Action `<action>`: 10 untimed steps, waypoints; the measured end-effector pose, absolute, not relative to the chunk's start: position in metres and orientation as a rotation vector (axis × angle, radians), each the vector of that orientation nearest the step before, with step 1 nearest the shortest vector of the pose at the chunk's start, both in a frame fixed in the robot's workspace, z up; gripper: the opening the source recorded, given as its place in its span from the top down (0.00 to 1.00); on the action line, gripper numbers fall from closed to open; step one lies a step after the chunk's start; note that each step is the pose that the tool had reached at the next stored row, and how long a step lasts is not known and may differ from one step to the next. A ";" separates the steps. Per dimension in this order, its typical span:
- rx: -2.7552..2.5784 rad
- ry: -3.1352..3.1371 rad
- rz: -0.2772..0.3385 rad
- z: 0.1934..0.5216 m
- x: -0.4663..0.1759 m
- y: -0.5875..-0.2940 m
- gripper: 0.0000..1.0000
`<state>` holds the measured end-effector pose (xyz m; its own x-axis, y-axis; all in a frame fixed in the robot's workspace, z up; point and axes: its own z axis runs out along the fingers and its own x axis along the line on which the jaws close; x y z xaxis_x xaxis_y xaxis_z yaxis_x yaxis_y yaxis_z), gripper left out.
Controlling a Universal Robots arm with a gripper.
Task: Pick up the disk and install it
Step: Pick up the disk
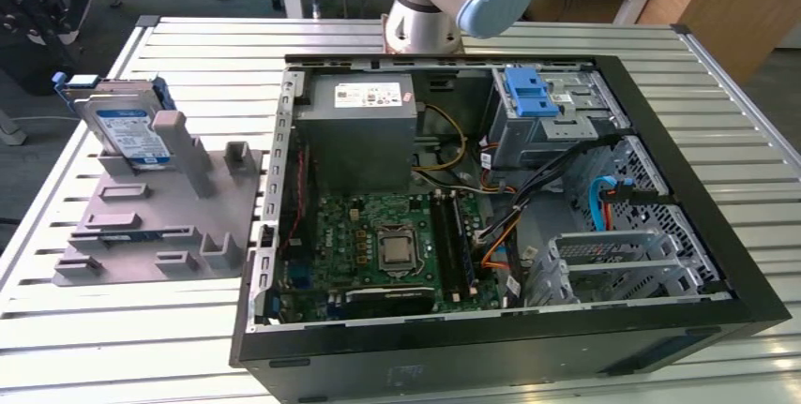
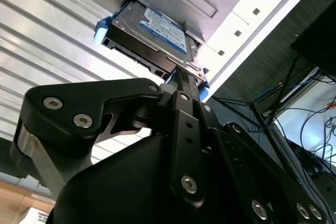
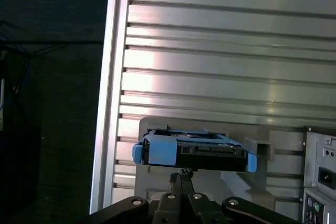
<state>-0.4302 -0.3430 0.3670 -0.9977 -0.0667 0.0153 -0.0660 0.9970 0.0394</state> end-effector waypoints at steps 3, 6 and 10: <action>0.131 -3.121 -0.061 0.367 -0.430 -0.343 0.89; 0.160 -3.120 -0.060 0.367 -0.430 -0.343 0.89; 0.195 -3.118 -0.060 0.367 -0.430 -0.343 0.89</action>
<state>-0.4302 -0.3430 0.3671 -0.9921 -0.1248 0.0145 -0.1242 0.9915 0.0393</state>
